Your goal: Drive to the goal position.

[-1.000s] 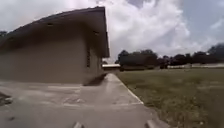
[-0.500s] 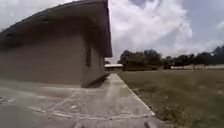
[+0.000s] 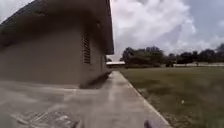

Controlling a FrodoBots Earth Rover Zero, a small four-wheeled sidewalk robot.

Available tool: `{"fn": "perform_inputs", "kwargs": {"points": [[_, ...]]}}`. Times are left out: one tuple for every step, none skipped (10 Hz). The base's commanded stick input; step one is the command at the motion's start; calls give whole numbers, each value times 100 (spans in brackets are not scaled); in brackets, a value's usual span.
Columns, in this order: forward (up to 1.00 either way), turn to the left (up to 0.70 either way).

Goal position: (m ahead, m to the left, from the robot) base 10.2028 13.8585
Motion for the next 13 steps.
{"fn": "perform_inputs", "kwargs": {"points": [[85,0],[85,0],[85,0],[85,0],[85,0],[85,0],[85,0],[85,0],[85,0],[85,0],[85,0],[85,0],[85,0]]}}
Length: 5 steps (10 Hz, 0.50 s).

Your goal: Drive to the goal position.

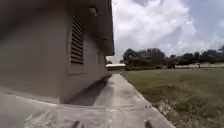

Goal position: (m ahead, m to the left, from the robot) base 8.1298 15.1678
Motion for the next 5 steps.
{"fn": "perform_inputs", "kwargs": {"points": [[85,0],[85,0],[85,0],[85,0],[85,0]]}}
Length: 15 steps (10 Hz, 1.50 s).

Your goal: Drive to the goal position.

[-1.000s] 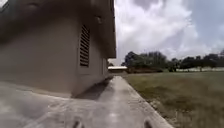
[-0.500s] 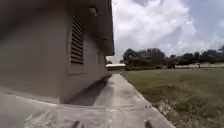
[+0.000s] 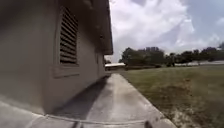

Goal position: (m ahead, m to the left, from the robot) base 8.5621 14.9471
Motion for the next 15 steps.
{"fn": "perform_inputs", "kwargs": {"points": [[85,0],[85,0],[85,0],[85,0],[85,0],[85,0],[85,0],[85,0],[85,0],[85,0],[85,0],[85,0],[85,0],[85,0],[85,0]]}}
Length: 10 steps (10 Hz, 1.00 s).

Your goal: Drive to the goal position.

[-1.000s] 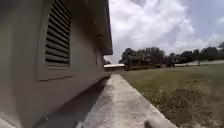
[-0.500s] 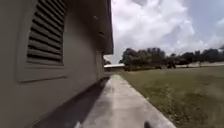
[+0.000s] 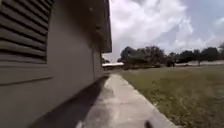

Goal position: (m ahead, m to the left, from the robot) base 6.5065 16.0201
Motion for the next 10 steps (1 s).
{"fn": "perform_inputs", "kwargs": {"points": [[85,0],[85,0],[85,0],[85,0],[85,0],[85,0],[85,0],[85,0],[85,0],[85,0]]}}
